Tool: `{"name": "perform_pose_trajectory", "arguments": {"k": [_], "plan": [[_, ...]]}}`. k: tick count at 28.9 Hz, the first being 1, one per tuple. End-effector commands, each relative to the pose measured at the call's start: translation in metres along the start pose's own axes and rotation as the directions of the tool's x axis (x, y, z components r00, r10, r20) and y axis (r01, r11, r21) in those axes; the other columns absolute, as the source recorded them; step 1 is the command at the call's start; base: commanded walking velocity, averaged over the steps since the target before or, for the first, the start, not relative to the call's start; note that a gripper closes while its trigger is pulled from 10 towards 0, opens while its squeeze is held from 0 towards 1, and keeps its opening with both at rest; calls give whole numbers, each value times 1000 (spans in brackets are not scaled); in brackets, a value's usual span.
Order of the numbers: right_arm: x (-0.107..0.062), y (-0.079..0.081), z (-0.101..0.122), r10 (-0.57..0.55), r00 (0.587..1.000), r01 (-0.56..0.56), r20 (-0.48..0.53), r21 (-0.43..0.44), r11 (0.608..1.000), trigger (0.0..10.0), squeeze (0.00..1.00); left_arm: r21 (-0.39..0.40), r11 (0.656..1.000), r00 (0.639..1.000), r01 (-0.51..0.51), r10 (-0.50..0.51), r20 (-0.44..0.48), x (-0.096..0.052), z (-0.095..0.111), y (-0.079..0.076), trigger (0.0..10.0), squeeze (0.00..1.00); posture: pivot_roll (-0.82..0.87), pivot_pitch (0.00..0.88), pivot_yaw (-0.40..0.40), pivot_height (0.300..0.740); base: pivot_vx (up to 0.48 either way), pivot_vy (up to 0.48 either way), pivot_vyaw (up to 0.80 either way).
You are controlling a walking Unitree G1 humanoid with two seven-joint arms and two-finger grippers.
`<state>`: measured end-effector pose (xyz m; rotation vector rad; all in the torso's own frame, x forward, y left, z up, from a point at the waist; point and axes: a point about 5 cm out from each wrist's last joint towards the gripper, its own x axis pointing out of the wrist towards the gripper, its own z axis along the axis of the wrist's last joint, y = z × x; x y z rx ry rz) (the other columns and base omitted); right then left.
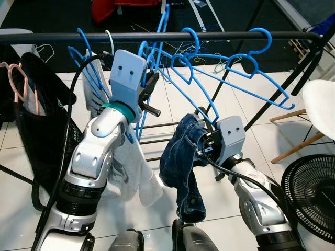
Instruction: Hang hanger
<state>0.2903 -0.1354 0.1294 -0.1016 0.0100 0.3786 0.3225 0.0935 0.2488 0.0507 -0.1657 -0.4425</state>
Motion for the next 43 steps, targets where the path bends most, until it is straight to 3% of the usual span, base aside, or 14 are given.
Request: {"name": "perform_pose_trajectory", "arguments": {"k": [1,3,5,7,10,12,17,18,21,24,28,32,38,43], "plan": [[-1,-1,1,-3,1000,3,20,6,1000,0,0,-21,999,999,24,-24,23,0,8,-5,10000,0,-26,105,7,733,0,0,0],[-1,0,1,-1,1000,1,22,8,1000,0,0,-53,999,1000,7,-8,-7,-1,5,-6,10000,0,-27,103,6,733,0,0,0],[-1,1,0,2,1000,-2,19,8,1000,0,0,-111,989,990,-96,83,-117,-4,-14,-4,10000,0,-19,104,1,733,0,0,0],[-1,1,0,6,1000,-6,19,6,1000,0,0,-190,957,964,-221,184,-192,-3,-29,-2,10000,0,-21,102,2,733,0,0,0],[0,1,0,8,1000,-8,20,6,1000,0,0,-222,922,931,-317,258,-258,-3,-41,2,10000,0,-21,101,1,733,0,0,0],[0,1,0,8,1000,-8,22,4,1000,0,0,-206,902,895,-379,301,-328,-6,-51,8,10000,0,-21,101,1,733,0,0,0],[-1,1,0,8,1000,-8,21,3,1000,0,0,-154,905,875,-397,322,-363,-11,-57,15,10000,0,-21,105,3,733,0,0,0],[-1,1,-1,8,1000,-8,20,4,1000,0,0,-78,937,893,-341,297,-338,-16,-58,16,10000,0,-19,106,4,733,0,0,0],[-1,2,-1,8,1000,-8,18,6,1000,0,0,36,978,936,-206,208,-285,-25,-59,11,10000,0,-18,108,5,733,0,0,0],[-1,3,-1,8,1000,-8,18,7,1000,0,0,77,990,949,-118,135,-283,-33,-63,6,10000,0,-12,111,4,733,0,0,0],[-1,4,-3,14,1000,-14,15,10,1000,0,0,132,986,935,99,-47,-352,-71,-90,-3,10000,0,-3,116,2,733,0,0,0],[-1,4,-3,15,1000,-15,14,10,1000,0,0,123,983,930,139,-87,-357,-79,-95,-5,10000,0,-3,116,2,733,0,0,0],[-2,3,-6,14,1000,-14,6,11,1000,0,0,214,946,917,242,-151,-370,-102,-113,-8,10000,0,-1,120,-5,733,0,0,0],[-5,3,-16,-3,1000,4,-8,29,1000,0,0,293,940,936,176,-68,-347,-110,-126,-3,10000,0,-13,119,-9,733,0,0,0]]}}
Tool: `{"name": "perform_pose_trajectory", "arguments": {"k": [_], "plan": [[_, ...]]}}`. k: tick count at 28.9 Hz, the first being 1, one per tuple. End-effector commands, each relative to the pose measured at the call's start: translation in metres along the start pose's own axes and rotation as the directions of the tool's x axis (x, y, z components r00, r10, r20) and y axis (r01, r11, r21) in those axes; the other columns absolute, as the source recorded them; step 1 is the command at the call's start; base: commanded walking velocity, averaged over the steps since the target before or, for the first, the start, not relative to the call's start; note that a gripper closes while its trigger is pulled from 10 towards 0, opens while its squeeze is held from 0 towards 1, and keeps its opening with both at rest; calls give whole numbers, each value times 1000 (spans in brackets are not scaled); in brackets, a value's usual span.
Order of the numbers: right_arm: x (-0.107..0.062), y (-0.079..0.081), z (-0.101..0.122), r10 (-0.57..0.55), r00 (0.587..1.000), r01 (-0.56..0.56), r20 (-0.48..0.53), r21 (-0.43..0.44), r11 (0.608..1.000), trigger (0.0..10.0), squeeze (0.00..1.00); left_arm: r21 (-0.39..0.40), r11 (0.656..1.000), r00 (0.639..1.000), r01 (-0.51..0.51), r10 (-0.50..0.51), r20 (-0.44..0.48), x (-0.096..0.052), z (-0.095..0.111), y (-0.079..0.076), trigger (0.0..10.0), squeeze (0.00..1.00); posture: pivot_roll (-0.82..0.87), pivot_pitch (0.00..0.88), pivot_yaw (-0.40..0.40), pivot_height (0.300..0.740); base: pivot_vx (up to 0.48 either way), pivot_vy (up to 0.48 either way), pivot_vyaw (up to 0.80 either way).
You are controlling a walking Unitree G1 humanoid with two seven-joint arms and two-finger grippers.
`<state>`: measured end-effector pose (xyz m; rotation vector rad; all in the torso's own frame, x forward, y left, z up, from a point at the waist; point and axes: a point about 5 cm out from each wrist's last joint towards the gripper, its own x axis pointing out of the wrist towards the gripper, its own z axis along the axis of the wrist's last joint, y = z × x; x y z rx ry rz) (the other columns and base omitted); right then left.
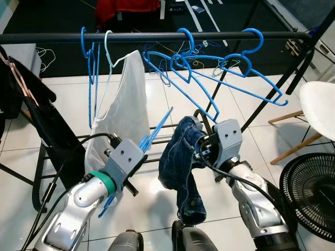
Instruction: Hang hanger
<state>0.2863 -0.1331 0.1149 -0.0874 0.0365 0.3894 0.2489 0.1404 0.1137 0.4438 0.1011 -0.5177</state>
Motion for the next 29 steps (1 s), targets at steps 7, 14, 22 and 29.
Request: {"name": "perform_pose_trajectory", "arguments": {"k": [7,14,22,29], "plan": [[-8,-7,-3,-17,1000,17,3,-18,1000,0,0,78,989,992,123,-125,21,-29,-6,1,10000,0,-13,121,-10,733,0,0,0],[-7,-27,-3,-77,997,77,-3,-61,995,0,0,168,957,971,236,-237,-14,-44,-9,11,10000,0,-1,130,-5,733,0,0,0],[-1,-35,6,-104,994,107,36,-95,990,0,0,278,888,930,367,-353,-102,-48,-14,16,10000,0,2,133,1,733,0,0,0],[10,-24,10,-31,998,37,45,-128,991,0,0,347,773,846,532,-505,-173,-53,-9,14,10000,0,9,120,8,733,0,0,0]]}}
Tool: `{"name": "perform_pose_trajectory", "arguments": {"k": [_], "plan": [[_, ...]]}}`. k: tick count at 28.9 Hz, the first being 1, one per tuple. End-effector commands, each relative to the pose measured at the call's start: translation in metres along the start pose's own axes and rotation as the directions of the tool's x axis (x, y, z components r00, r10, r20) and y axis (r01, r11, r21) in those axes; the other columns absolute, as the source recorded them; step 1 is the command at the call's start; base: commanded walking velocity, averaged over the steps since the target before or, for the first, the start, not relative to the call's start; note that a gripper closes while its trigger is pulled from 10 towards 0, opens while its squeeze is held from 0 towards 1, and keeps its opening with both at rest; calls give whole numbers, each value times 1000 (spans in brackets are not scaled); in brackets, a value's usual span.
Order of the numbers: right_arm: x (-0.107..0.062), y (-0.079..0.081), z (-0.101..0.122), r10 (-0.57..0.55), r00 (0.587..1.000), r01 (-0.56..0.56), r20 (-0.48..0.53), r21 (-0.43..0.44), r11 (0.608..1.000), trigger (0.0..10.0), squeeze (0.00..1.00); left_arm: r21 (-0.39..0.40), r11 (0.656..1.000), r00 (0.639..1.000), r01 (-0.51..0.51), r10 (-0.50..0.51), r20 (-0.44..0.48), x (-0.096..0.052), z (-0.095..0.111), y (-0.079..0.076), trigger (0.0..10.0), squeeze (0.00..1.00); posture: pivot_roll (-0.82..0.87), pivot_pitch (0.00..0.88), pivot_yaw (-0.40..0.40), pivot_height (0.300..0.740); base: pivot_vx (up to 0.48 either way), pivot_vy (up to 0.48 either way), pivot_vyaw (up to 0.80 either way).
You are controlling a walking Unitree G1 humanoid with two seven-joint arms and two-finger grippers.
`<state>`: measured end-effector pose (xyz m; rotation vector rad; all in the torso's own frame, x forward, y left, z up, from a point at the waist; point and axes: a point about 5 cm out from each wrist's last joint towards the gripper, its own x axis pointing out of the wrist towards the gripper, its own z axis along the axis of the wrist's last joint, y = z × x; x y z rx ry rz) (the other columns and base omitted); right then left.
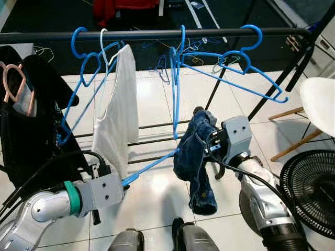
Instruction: Hang hanger
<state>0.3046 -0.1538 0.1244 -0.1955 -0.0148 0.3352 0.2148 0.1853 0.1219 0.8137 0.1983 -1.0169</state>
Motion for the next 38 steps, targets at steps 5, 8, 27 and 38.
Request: {"name": "perform_pose_trajectory", "arguments": {"k": [5,8,27,38], "plan": [[5,12,6,74,997,-73,35,-20,997,0,0,72,992,994,103,-105,15,6,7,-4,10000,0,9,115,6,733,0,0,0],[5,15,12,95,994,-94,56,-26,995,0,0,107,987,993,116,-116,-5,10,4,-2,10000,0,9,114,5,733,0,0,0],[-20,8,-18,95,993,-101,-77,-77,992,0,0,78,989,991,129,-125,-51,3,-9,0,10000,0,-1,114,1,733,0,0,0],[-2,-21,-22,-69,980,63,-187,-42,997,0,0,-144,981,989,130,-119,82,7,11,-6,10000,0,6,117,5,733,0,0,0]]}}
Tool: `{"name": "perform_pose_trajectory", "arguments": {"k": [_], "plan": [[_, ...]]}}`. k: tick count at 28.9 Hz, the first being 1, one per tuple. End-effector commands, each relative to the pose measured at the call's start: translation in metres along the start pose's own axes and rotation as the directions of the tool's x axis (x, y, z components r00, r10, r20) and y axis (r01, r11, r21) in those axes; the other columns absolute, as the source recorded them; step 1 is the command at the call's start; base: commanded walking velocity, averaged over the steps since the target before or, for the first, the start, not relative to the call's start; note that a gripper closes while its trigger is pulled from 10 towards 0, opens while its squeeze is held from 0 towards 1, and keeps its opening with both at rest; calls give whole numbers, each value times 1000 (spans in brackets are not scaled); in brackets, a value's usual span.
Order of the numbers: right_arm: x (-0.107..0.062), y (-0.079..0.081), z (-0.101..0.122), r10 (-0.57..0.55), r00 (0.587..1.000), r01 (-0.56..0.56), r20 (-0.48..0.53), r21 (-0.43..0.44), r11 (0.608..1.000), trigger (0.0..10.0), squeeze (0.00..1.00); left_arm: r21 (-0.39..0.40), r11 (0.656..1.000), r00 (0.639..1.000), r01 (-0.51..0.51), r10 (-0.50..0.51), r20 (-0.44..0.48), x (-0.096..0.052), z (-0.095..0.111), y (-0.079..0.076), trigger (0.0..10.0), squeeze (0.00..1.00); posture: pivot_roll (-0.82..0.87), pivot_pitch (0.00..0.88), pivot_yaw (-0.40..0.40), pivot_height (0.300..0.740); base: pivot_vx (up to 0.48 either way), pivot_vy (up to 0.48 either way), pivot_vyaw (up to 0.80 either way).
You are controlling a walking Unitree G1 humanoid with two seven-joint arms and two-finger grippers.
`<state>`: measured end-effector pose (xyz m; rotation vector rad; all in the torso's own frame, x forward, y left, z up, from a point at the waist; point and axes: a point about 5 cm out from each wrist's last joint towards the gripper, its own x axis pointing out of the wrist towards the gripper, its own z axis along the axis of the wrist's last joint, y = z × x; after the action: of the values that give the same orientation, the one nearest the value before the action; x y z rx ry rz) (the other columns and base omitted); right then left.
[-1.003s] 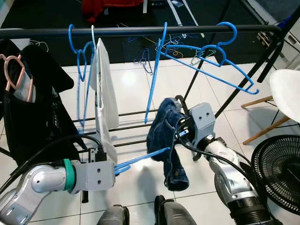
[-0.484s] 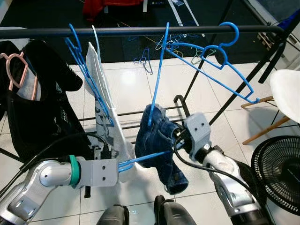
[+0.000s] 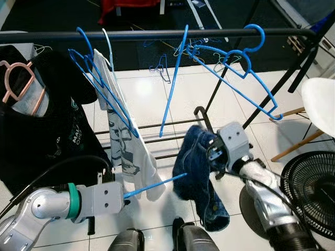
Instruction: Hang hanger
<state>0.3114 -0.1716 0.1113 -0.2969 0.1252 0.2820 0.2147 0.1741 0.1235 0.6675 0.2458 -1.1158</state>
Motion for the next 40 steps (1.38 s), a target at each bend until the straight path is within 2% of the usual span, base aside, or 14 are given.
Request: {"name": "perform_pose_trajectory", "arguments": {"k": [1,4,7,9,10,11,13,15,19,21,30,33,35,40], "plan": [[2,-5,-6,-35,998,40,-48,101,994,0,0,-55,998,999,19,-18,26,3,4,-3,10000,0,6,117,5,733,0,0,0],[4,-5,-6,-41,998,49,-57,148,988,0,0,-65,998,999,12,-10,32,6,5,-2,10000,0,6,117,5,733,0,0,0],[12,0,-6,-42,995,67,-93,280,958,0,0,-156,986,998,-58,63,26,18,5,6,10000,0,-2,120,16,733,0,0,0],[12,0,-6,-42,995,67,-93,280,958,0,0,-156,986,998,-58,63,26,18,5,6,10000,0,-2,120,16,733,0,0,0],[15,2,-7,-39,994,72,-106,334,940,0,0,-205,976,996,-79,85,19,24,5,8,10000,0,-3,123,17,733,0,0,0],[15,2,-7,-39,994,72,-106,334,940,0,0,-205,976,996,-79,85,19,24,5,8,10000,0,-3,123,17,733,0,0,0],[21,2,-1,-29,994,65,-101,378,924,0,0,-286,954,995,-86,95,15,36,7,5,10000,0,-12,129,23,733,0,0,0],[26,-1,8,-22,996,53,-86,375,925,0,0,-329,938,994,-104,107,-9,44,6,3,10000,0,-16,129,22,733,0,0,0],[27,-3,10,-23,996,53,-84,375,925,0,0,-338,934,993,-113,113,-21,46,6,3,10000,0,-16,129,22,733,0,0,0],[32,-16,10,-50,992,87,-115,340,936,0,0,-349,928,992,-129,124,-37,43,5,4,10000,0,-11,134,13,733,0,0,0],[36,-30,-7,-94,977,142,-194,254,957,0,0,-390,915,994,-104,113,1,27,9,4,10000,0,2,138,11,733,0,0,0],[46,-20,4,-47,987,85,-157,251,964,0,0,-440,895,993,-77,108,45,29,16,2,10000,0,7,141,10,733,0,0,0],[56,-5,19,27,993,0,-112,232,973,0,0,-461,883,992,-85,118,43,36,16,1,10000,0,8,143,-6,733,0,0,0],[62,7,27,90,992,-71,-91,202,977,0,0,-509,853,987,-113,155,42,36,15,0,10000,0,16,146,-19,733,0,0,0]]}}
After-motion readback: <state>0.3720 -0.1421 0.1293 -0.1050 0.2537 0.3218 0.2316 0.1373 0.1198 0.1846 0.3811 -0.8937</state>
